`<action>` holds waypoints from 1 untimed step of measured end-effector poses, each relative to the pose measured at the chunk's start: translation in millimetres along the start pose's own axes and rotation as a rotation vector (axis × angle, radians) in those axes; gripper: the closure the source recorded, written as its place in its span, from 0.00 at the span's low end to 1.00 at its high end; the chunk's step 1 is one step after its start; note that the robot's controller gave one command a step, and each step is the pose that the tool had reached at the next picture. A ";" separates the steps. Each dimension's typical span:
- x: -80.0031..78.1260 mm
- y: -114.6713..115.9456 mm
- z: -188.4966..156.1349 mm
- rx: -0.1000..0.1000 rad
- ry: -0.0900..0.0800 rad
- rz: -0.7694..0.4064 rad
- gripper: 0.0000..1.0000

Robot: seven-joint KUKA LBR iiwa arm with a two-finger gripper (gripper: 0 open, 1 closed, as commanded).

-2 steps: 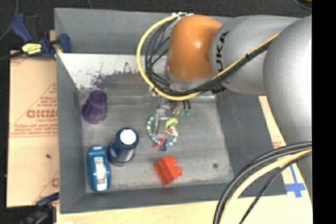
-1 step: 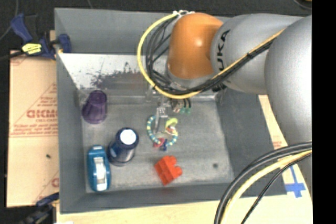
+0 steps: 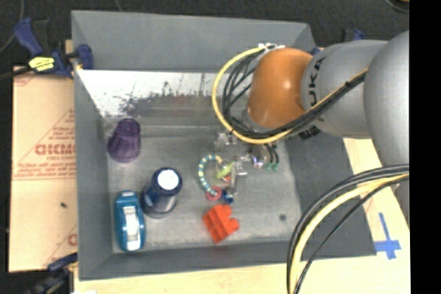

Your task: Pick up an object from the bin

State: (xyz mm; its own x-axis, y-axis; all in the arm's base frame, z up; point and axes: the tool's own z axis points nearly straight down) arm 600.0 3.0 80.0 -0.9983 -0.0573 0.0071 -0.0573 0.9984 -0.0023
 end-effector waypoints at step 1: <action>-1.6 2.2 -1.5 -0.001 -0.003 0.001 0.00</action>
Offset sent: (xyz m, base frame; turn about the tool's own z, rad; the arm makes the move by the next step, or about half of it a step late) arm -0.0256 0.0393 0.0451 -0.4616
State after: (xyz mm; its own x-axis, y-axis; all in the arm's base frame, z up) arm 601.5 5.2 81.5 -0.9984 -0.0564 0.0038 -0.0564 0.9984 -0.0009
